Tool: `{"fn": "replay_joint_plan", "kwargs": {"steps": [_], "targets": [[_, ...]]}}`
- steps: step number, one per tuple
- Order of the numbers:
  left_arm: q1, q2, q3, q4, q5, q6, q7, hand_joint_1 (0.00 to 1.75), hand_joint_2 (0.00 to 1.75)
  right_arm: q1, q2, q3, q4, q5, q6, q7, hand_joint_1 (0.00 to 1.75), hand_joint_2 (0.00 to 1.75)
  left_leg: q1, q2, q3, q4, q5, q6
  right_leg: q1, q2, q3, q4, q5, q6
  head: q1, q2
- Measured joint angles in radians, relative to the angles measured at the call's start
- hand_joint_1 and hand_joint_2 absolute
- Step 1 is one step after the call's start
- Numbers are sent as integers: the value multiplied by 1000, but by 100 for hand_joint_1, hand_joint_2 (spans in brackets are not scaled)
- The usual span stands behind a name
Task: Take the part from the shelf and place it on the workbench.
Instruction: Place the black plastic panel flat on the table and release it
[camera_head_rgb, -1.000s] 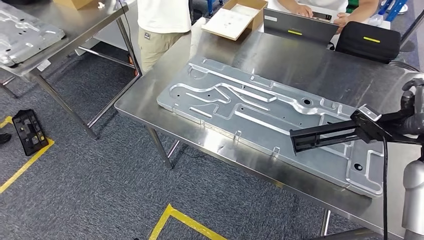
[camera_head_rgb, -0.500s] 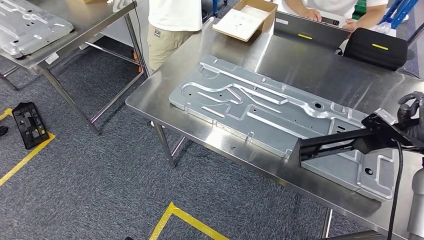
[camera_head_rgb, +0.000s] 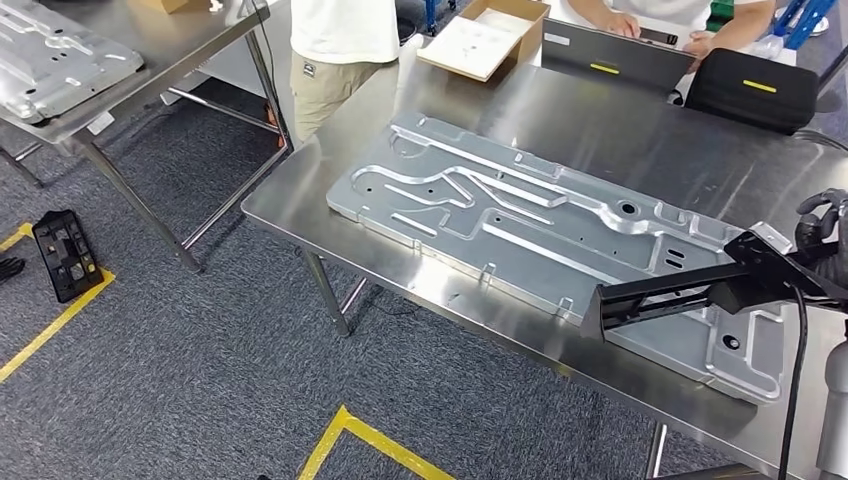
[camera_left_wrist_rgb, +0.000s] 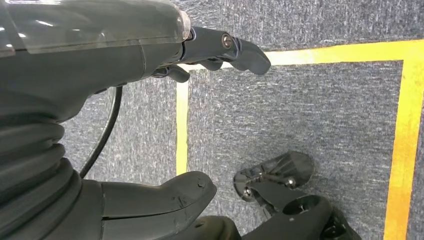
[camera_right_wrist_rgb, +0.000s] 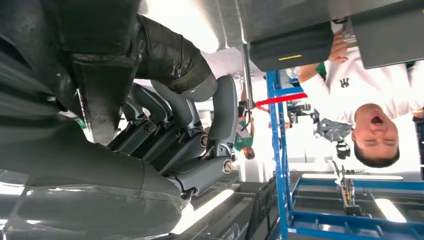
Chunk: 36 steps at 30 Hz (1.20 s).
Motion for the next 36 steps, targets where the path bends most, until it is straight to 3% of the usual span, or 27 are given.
{"fn": "replay_joint_plan", "kwargs": {"steps": [3, 4, 5, 7, 8, 9, 10, 14, 15, 18, 19, 20, 21, 23, 25, 29, 31, 33, 34, 35, 36], "targets": [[0, 1, 0, 0, 0, 0, 0, 0, 175, 0, 0, 0, 0, 0, 0, 0, 175, 175, 0, 0, -1, 4, -5, -6, -3, -1, 0, -2, 2, -8, 0, 0], [0, 1, 0, 0, 0, 0, 0, 0, 175, 0, 0, 0, 0, 0, 0, 0, 131, 175, 1, 2, -4, 14, -13, -10, -6, -2, 1, -4, 4, -14, 0, 0], [0, 2, 0, 0, 0, 0, 0, 0, 175, 0, 0, 0, -1, 0, 0, 0, 87, 175, 3, 4, -39, 91, -52, -17, -7, -4, 1, -6, 5, -20, 0, 0], [1, 3, 0, 0, -5, 1, -3, 0, 175, 2, 0, -1, -1, -2, -4, 3, 0, 175, 4, 8, -50, 121, -53, -13, -3, -6, 4, -6, 5, -28, 0, 0], [0, 5, 0, 0, -5, 0, -6, 0, 175, 3, 0, -1, -1, -3, -7, 6, 0, 175, 3, 9, -45, 111, -46, -7, 2, -7, 5, -5, 3, -28, 0, 0], [0, 6, 0, 0, -6, 0, -8, 0, 175, 4, 0, -3, -1, -4, -10, 10, 0, 175, 1, 10, -9, 35, -10, 1, 4, -7, 5, -5, 3, -25, 0, 0], [0, 6, 0, 0, -3, -2, -10, 0, 175, 5, 0, -5, -2, -4, -13, 13, 0, 175, -2, 10, 3, 9, -6, 4, 4, -7, 4, -5, 4, -20, 0, 0], [1, 7, 1, 0, 1, -4, -12, 0, 175, 11, 0, -11, -5, -4, -18, 20, 0, 175, 0, 10, 12, -17, 6, 17, 1, -7, 0, 6, -7, 0, 0, 0], [0, 7, 1, 0, 2, -3, -13, 0, 175, 12, 0, -15, -6, -4, -18, 22, 0, 175, 2, 11, 15, -26, 11, 22, 0, -5, -13, 37, -29, 5, 0, 0], [-1, 7, 5, 0, 1, 2, -13, 0, 175, 20, 0, -26, -7, -4, -17, 29, 0, 175, 3, 11, 15, -29, 14, 29, -4, -2, -94, 211, -116, 15, 0, 0], [-1, 6, 6, 0, 0, 3, -13, 0, 175, 25, 0, -28, -6, -4, -16, 31, 0, 175, 3, 11, 15, -29, 14, 28, -6, -2, -112, 247, -124, 18, 0, 0], [0, 6, 7, 0, -1, 3, -13, 0, 175, 28, 0, -30, -6, -5, -14, 32, 0, 175, 4, 10, 15, -27, 13, 27, -8, -2, -114, 249, -113, 21, 0, 0], [0, 6, 7, 0, -2, 3, -13, 0, 175, 29, 0, -33, -7, -5, -13, 33, 0, 175, 5, 10, 15, -24, 11, 25, -10, -2, -95, 211, -84, 23, 0, 0], [0, 6, 8, 0, -2, 4, -13, 0, 175, 30, 0, -38, -6, -6, -12, 33, 0, 175, 5, 8, 14, -13, 3, 16, -13, -2, -29, 80, -23, 26, 0, 0], [-1, 6, 8, 0, -3, 5, -13, 0, 175, 33, -1, -43, -7, -6, -11, 35, 0, 175, 3, 7, 9, -1, -4, 6, -10, 0, 7, 4, -2, 18, 0, 0], [-1, 7, 11, 0, -5, 9, -12, 0, 175, 40, -2, -51, -8, 3, 0, 46, 0, 175, 2, 7, 1, 16, -19, -12, -10, 0, 6, -3, -2, -11, 0, 0], [-1, 7, 14, 0, -8, 10, -11, 0, 175, 42, -2, -53, -9, 15, 1, 54, 0, 175, 5, 9, -33, 95, -68, -23, -12, -3, 7, -5, 0, -23, 0, 0], [0, 7, 15, 0, -10, 10, -10, 0, 175, 44, -2, -54, -9, 22, 2, 58, 0, 175, 8, 9, -94, 226, -128, -30, -10, -4, 6, -5, 0, -27, 0, 0], [1, 7, 16, 0, -10, 10, -10, 0, 175, 45, -2, -54, -9, 25, 2, 60, 0, 175, 9, 9, -116, 273, -140, -31, -9, -4, 6, -4, 0, -28, 0, 0], [2, 7, 17, 0, -11, 11, -10, 0, 175, 46, -1, -54, -9, 30, 2, 63, 0, 175, 10, 9, -123, 285, -134, -30, -8, -4, 7, -4, -1, -28, 0, 0], [2, 7, 19, 0, -11, 11, -10, 0, 175, 47, -1, -54, -9, 36, 3, 67, 0, 175, 10, 9, -113, 262, -111, -28, -8, -4, 8, -4, -1, -27, 0, 0]]}}
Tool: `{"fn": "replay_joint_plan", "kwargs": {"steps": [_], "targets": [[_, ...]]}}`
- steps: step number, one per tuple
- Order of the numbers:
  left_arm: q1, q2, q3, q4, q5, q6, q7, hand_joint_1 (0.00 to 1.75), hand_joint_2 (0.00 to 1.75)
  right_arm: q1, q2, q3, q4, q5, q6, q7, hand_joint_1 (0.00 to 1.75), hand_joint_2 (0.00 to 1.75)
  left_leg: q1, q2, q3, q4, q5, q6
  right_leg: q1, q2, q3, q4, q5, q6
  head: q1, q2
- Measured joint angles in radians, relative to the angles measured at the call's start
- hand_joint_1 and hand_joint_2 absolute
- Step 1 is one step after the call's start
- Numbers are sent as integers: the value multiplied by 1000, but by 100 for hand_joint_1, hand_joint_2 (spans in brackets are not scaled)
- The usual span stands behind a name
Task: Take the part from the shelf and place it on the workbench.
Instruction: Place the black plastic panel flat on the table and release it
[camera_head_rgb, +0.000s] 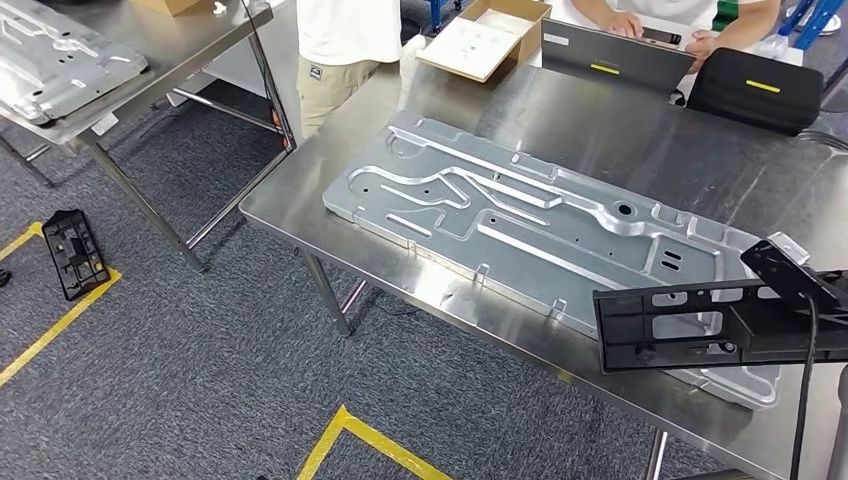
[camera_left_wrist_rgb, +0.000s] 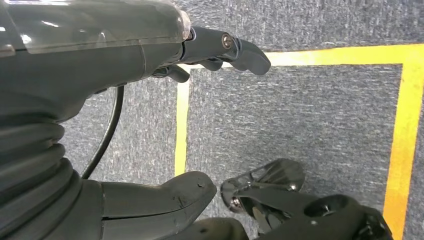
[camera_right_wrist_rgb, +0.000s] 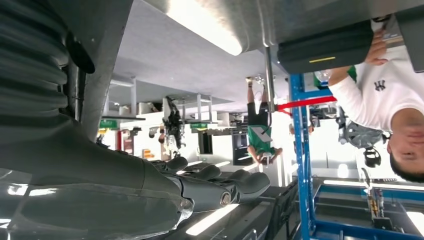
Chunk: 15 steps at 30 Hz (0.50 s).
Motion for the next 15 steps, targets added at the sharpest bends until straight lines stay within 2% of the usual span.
{"fn": "replay_joint_plan", "kwargs": {"steps": [2, 4, 7, 9, 10, 12, 13, 14, 15], "targets": [[-1, 0, 3, 0, -1, 1, 0, 0, 175, 1, 1, -1, 0, 17, -1, 9, 0, 175, -1, 0, 61, -132, 68, 11, 1, 0, 3, 0, -1, 2, 0, 0], [-2, 0, 4, 0, -2, 2, 0, 0, 175, 2, 2, -3, 0, 39, -3, 22, 0, 175, -5, 0, 110, -238, 102, 21, 4, 1, 2, 1, -1, 8, 0, 0], [0, 0, 5, 0, -3, 3, 0, 0, 175, 4, 4, -5, 0, 64, -4, 38, 0, 175, -7, 0, 120, -264, 107, 31, 4, 1, 1, -4, 2, 27, 0, 0], [0, -1, 5, 0, -4, 5, 0, 0, 175, 6, 4, -6, 0, 70, -4, 41, 0, 175, -3, 1, 126, -280, 117, 44, 1, 2, -8, 20, -18, 36, 0, 0], [-1, -1, 6, 0, -4, 6, 0, 0, 175, 6, 4, -8, 0, 74, -5, 42, 0, 175, -1, 2, 128, -286, 121, 49, 0, 2, -24, 58, -43, 39, 0, 0], [-1, -1, 6, 0, -7, 8, 1, 0, 175, 9, 5, -13, 0, 93, -11, 48, 0, 175, -3, 2, 128, -288, 123, 54, -1, 3, -80, 179, -106, 44, 0, 0], [0, -1, 7, 0, -8, 9, 1, 0, 175, 12, 7, -15, 0, 111, -17, 53, 0, 175, -4, 2, 127, -287, 123, 54, -2, 3, -104, 231, -123, 46, 0, 0], [1, -1, 7, 0, -10, 9, 1, 0, 175, 17, 9, -17, 0, 132, -24, 56, 0, 175, -4, 2, 127, -286, 122, 54, -3, 3, -115, 253, -121, 48, 0, 0], [2, -1, 7, 0, -12, 9, 1, 0, 175, 21, 11, -20, 0, 154, -33, 59, 0, 175, -4, 2, 127, -283, 121, 53, -4, 3, -106, 236, -101, 49, 0, 0]]}}
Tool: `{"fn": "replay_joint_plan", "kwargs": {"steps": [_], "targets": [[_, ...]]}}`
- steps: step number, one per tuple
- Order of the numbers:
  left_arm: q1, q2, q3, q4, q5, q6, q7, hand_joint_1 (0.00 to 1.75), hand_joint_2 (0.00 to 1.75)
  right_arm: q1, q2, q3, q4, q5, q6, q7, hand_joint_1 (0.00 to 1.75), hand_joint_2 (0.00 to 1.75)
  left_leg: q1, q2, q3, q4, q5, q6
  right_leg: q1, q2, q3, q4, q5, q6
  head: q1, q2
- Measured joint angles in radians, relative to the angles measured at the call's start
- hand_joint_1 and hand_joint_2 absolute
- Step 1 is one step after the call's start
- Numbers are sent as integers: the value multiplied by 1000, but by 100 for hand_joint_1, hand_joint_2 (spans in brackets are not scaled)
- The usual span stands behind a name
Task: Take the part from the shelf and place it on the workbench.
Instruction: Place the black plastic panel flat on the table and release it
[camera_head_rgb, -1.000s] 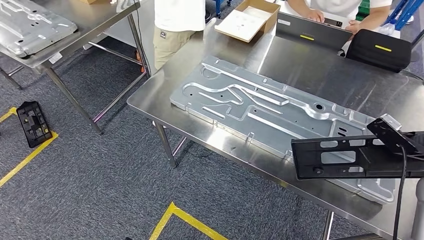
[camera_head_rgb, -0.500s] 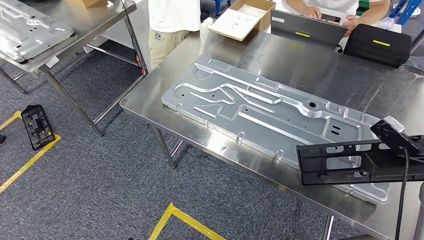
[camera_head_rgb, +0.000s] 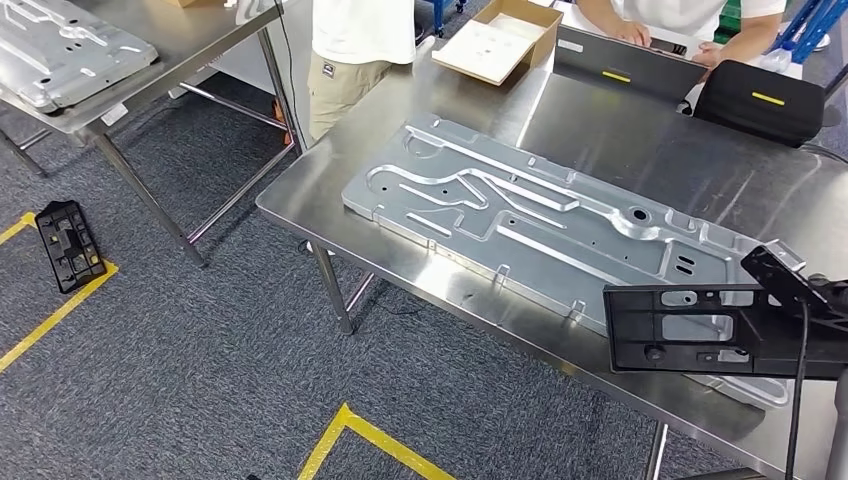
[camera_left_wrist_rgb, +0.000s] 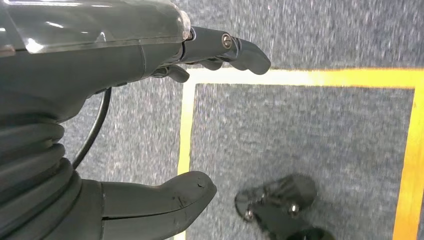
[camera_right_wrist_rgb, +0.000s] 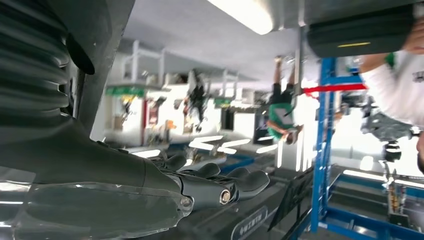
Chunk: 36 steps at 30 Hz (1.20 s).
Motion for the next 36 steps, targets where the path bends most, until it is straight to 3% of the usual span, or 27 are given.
{"fn": "replay_joint_plan", "kwargs": {"steps": [2, 4, 6, 8, 10, 13, 14, 15, 16, 18, 20, 23, 25, 28, 30, 31, 34, 36], "targets": [[1, -1, 0, 0, -3, 1, -1, 0, 175, 8, 1, -6, 0, 47, -28, 2, 0, 175, 1, -1, -1, 9, -5, -5, -2, 0, 61, -123, 64, 0, 0, 0], [2, -2, 1, 0, -7, 1, -2, 0, 175, 16, 3, -12, 0, 88, -62, 0, 0, 175, -2, -3, -4, 19, -12, -14, 3, 1, 108, -220, 95, -7, 0, 0], [4, -2, 1, 0, -9, 1, -2, 0, 175, 26, 6, -16, 0, 110, -83, -1, 0, 87, -5, -3, -7, 21, -13, -22, 9, 2, 111, -234, 96, -18, 0, 0], [5, -2, 2, 0, -9, 1, -2, 0, 175, 35, 8, -18, 0, 122, -96, -2, 0, 0, -5, -3, -9, 26, -19, -32, 4, 3, 110, -236, 99, -30, 0, 0], [5, -2, 3, 0, -10, 1, -4, 0, 175, 39, 10, -20, 0, 140, -118, -3, 0, 0, -3, -2, -32, 80, -57, -43, -1, 2, 109, -239, 102, -42, 0, 0], [8, -2, 5, 0, -13, 1, -9, 0, 175, 54, 18, -28, 6, 180, -184, -10, 0, 0, 2, -1, -120, 272, -150, -50, 1, 0, 107, -238, 102, -48, 0, 0], [11, -3, 7, 0, -15, 2, -10, 0, 175, 60, 22, -34, 10, 191, -211, -14, 0, 0, 2, -1, -139, 312, -158, -50, 2, -1, 107, -238, 102, -48, 0, 0], [13, -3, 9, 0, -18, 2, -11, 0, 175, 68, 27, -43, 14, 199, -239, -18, 0, 0, 2, -1, -139, 314, -146, -48, 3, -1, 107, -238, 102, -48, 0, 0], [16, -2, 12, 0, -20, 2, -12, 0, 175, 75, 32, -52, 18, 204, -265, -23, 0, 0, 2, -1, -121, 277, -118, -45, 3, -1, 109, -238, 101, -48, 0, 0], [19, -2, 19, -2, -27, 2, -15, 0, 175, 88, 41, -78, 22, 204, -315, -36, 0, 0, 0, -1, -49, 132, -52, -32, 5, -1, 110, -237, 100, -46, 0, 0], [21, -2, 25, -4, -32, 3, -19, 0, 175, 95, 47, -108, 24, 197, -351, -57, 0, 0, -5, -1, -4, 36, -25, -23, 8, 0, 108, -237, 101, -38, 0, 0], [26, -2, 31, -6, -39, 3, -21, 0, 175, 101, 48, -140, 25, 184, -366, -99, 0, 0, -7, -1, 3, 14, -20, -15, 4, 1, 108, -239, 103, -19, 0, 0], [28, -2, 35, -6, -44, 2, -23, 0, 175, 107, 43, -150, 27, 170, -345, -133, 0, 0, -3, 1, 8, 0, -10, -3, 3, 1, 96, -206, 76, -10, 0, 0], [26, -2, 47, -6, -50, 3, -25, 0, 175, 118, 30, -154, 33, 140, -249, -155, 0, 0, -3, 2, 9, -6, -5, 6, 2, 1, 22, -42, -13, -3, 0, 0], [26, -2, 54, -6, -54, 3, -25, 0, 175, 133, 21, -154, 41, 135, -178, -148, 0, 0, -5, 1, 9, -4, -6, 6, 1, 1, -4, 15, -22, 0, 0, 0], [26, -2, 57, -6, -55, 3, -25, 0, 175, 138, 17, -154, 45, 137, -158, -145, 0, 0, -5, 1, 9, -2, -7, 5, 1, 1, 9, -9, 0, 1, 0, 0], [25, -2, 62, -6, -56, 3, -25, 0, 175, 142, 3, -153, 51, 148, -146, -136, 0, 0, -6, 0, 8, 9, -14, -3, 4, 1, 100, -186, 80, -4, 0, 0], [23, -2, 68, -6, -59, 4, -26, 0, 175, 143, -4, -152, 53, 164, -151, -120, 0, 0, -8, -1, 5, 16, -18, -11, 9, 2, 124, -239, 90, -13, 0, 0]]}}
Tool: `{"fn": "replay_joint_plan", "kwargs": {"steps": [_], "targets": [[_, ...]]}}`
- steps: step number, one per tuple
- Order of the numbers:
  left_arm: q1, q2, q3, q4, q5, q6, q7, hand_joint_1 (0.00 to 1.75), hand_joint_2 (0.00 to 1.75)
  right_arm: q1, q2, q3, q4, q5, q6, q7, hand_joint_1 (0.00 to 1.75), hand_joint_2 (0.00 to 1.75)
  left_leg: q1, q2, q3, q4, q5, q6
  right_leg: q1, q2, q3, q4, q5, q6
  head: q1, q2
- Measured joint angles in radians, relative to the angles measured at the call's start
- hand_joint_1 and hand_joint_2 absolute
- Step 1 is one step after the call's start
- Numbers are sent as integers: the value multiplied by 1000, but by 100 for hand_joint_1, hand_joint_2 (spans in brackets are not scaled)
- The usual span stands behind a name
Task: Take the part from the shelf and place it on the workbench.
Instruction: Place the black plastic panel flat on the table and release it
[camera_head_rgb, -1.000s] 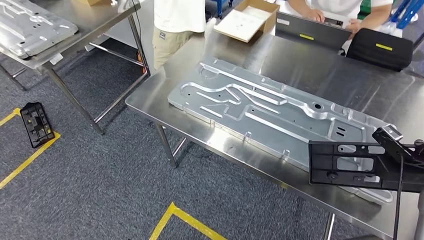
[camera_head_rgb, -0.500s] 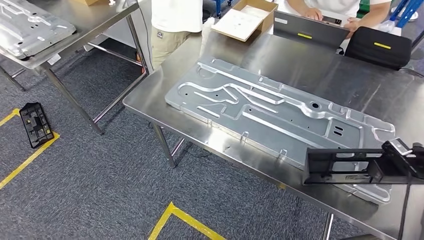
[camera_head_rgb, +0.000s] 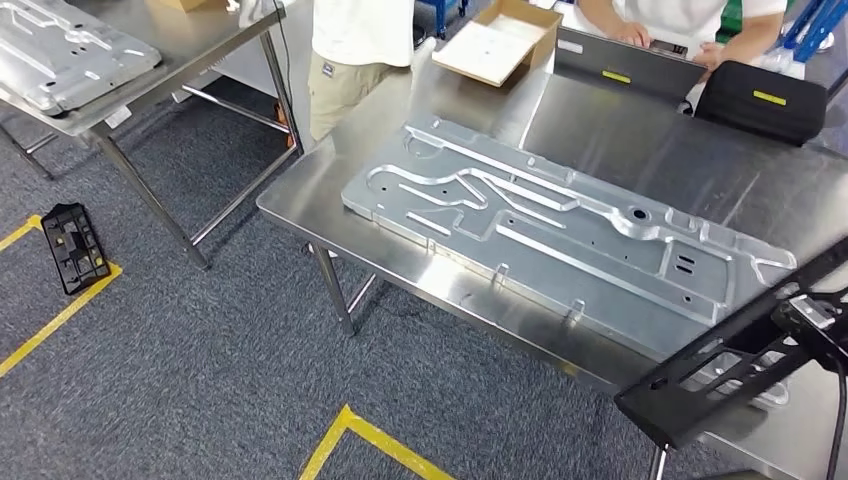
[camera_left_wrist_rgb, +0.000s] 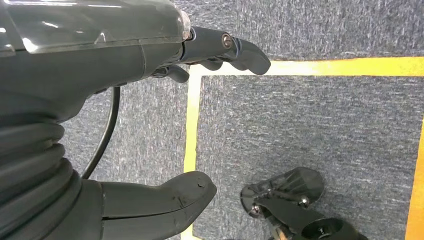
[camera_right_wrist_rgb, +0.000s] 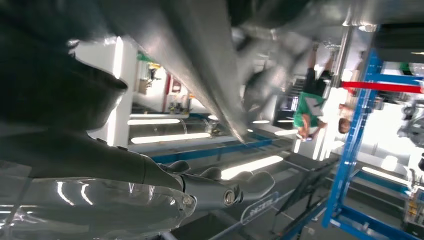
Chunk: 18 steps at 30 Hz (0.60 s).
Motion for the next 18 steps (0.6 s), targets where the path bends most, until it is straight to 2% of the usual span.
{"fn": "replay_joint_plan", "kwargs": {"steps": [1, 4, 5, 8, 9, 10, 11, 13, 14, 16, 18], "targets": [[-1, 0, 3, 0, -2, 1, 0, 0, 175, 1, -2, 1, 2, 10, -2, 10, 0, 0, -1, 0, -1, 1, -1, -4, 4, 0, 0, -1, -1, -5, 0, 0], [0, 0, 11, -2, -5, 2, -1, 0, 175, 4, -6, 2, 9, 43, -6, 40, 0, 0, 1, 1, -9, 26, -17, -19, -2, -1, 2, -7, 5, -21, 0, 0], [0, 0, 13, -3, -7, 3, -1, 0, 175, 3, -7, 2, 11, 53, -8, 49, 0, 0, 2, 1, -22, 60, -39, -24, -5, -3, 2, -9, 6, -26, 0, 0], [0, -2, 22, -5, -14, 3, -2, 0, 175, 1, -8, 2, 14, 80, -10, 75, 0, 0, 9, 2, -97, 232, -131, -36, -6, -6, 0, -9, 7, -36, 0, 0], [1, -2, 25, -5, -15, 3, -2, 0, 175, 1, -8, 2, 15, 87, -9, 80, 0, 0, 13, 2, -114, 271, -142, -39, -6, -6, 0, -8, 7, -36, 0, 0], [1, -2, 28, -5, -17, 3, -2, 0, 175, 0, -8, 2, 15, 91, -7, 83, 0, 0, 16, 2, -116, 277, -133, -41, -7, -5, 0, -8, 7, -36, 0, 0], [2, -2, 30, -6, -18, 3, -2, 0, 175, 0, -8, 2, 16, 93, -5, 85, 0, 0, 20, 2, -100, 245, -106, -43, -9, -5, 1, -7, 7, -35, 0, 0], [1, -3, 31, -8, -20, 3, -2, 0, 175, -4, -8, 2, 17, 93, 2, 90, 0, 0, 25, 2, -38, 118, -43, -45, -10, -4, 3, -4, 5, -28, -1, 0], [-1, -3, 32, -9, -21, 3, -2, 0, 175, -6, -8, 2, 17, 94, 9, 96, 0, 0, 25, 2, -13, 63, -26, -43, -9, -4, 2, -1, 4, -22, 0, 0], [-3, -4, 34, -9, -25, 3, -2, 0, 175, -11, -8, -1, 18, 94, 21, 108, 0, 0, 21, 0, 6, 17, -21, -35, -7, -2, -1, -1, 6, -6, 0, 0], [-2, -5, 37, -9, -31, 4, -3, 0, 175, -13, -6, -4, 18, 88, 1, 109, 0, 0, 19, 0, 5, 10, -14, -19, -10, -2, -2, -4, 9, 8, 0, 0]]}}
